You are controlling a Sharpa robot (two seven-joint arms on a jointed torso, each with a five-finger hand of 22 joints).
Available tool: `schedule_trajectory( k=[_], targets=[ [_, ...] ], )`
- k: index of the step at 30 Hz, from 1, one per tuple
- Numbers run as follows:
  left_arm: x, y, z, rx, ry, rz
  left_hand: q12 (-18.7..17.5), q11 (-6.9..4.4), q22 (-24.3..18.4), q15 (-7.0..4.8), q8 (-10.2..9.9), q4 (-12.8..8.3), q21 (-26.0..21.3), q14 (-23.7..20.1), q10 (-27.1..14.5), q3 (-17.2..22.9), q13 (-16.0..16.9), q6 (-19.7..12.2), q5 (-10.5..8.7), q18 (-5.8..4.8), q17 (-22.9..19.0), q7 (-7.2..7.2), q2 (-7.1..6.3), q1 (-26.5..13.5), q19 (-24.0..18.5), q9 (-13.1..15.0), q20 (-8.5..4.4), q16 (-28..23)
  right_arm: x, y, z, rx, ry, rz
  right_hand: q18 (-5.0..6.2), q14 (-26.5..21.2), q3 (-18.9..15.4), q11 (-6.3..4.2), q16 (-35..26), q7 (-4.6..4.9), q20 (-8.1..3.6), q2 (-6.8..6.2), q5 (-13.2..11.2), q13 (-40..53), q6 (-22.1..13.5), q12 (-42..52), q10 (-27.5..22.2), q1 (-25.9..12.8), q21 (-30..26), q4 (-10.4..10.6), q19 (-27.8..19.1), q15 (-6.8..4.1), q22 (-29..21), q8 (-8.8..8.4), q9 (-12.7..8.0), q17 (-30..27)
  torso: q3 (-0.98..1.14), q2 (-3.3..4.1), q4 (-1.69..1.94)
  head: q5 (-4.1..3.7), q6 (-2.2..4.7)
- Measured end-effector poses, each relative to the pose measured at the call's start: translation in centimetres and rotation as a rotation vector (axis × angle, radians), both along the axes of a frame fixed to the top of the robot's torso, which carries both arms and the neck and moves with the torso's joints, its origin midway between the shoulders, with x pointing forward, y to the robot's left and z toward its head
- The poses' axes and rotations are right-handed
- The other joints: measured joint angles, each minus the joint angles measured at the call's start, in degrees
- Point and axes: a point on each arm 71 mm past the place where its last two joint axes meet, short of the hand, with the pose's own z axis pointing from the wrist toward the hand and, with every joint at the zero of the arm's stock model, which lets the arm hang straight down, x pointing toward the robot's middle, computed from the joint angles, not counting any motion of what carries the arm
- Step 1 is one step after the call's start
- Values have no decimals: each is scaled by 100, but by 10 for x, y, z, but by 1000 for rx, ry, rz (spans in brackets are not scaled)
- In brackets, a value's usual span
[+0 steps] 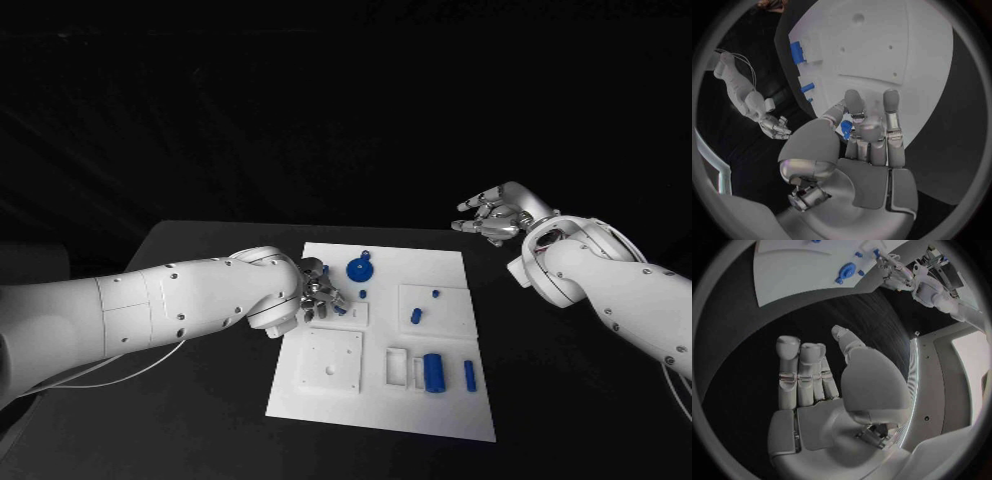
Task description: Assemble the parts on the task board
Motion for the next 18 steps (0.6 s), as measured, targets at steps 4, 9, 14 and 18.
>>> schedule_trajectory(
  k=[4, 9, 14, 18],
  targets=[
    [-1, -2, 0, 7, -3, -11, 0, 0, 108, 0, -1, 1, -115, 0, 0, 0, -9, 0, -16, 0, -23, 0, 6, 7, 45, 10, 0, 0, 0, 0, 0, 0, 1, 0, 0, 0, 0, 0, 0, 0, 0, 0, 0, 0, 0, 0, 0, 0, 0, 0, 0, 0, 0, 0, 0, 0, 1, 0, 0, -2, 1],
    [-1, -4, 1, 23, -10, -32, 0, 0, 206, 0, -18, 2, -215, 0, 1, -3, -19, 0, -21, 1, -35, 0, 6, 9, 62, 89, -1, -2, 0, 0, 0, 0, 3, 1, 0, 0, 15, 0, 0, 0, 0, 0, 0, -2, 0, 28, 0, 0, 0, 15, 0, 0, 0, 0, 0, 0, 0, 1, 0, -11, -8],
    [-2, -6, 1, 43, -19, -54, 0, 1, 239, 1, -22, 7, -244, 0, 1, -8, -24, 0, -22, 0, -43, 0, 7, 10, 83, 250, 20, -2, 0, 0, 0, 0, 5, 1, 0, 0, 15, 0, 0, 0, 0, 0, 27, -2, 0, 28, 0, 0, 0, 15, 0, 0, 0, 0, 0, 0, -3, 1, 0, -16, -9],
    [-3, -7, 2, 59, -28, -70, 0, 1, 251, 1, 1, 7, -243, 0, 1, -8, -24, 0, -22, 0, -43, 0, 7, 10, 82, 308, 20, -2, 0, 0, 0, 0, 6, 2, 0, 0, 15, 0, 0, 0, 0, 0, 27, -2, 0, 28, 0, 0, 0, 15, 0, 0, 0, 0, 0, 0, -3, 2, 3, -18, -6]
  ],
)
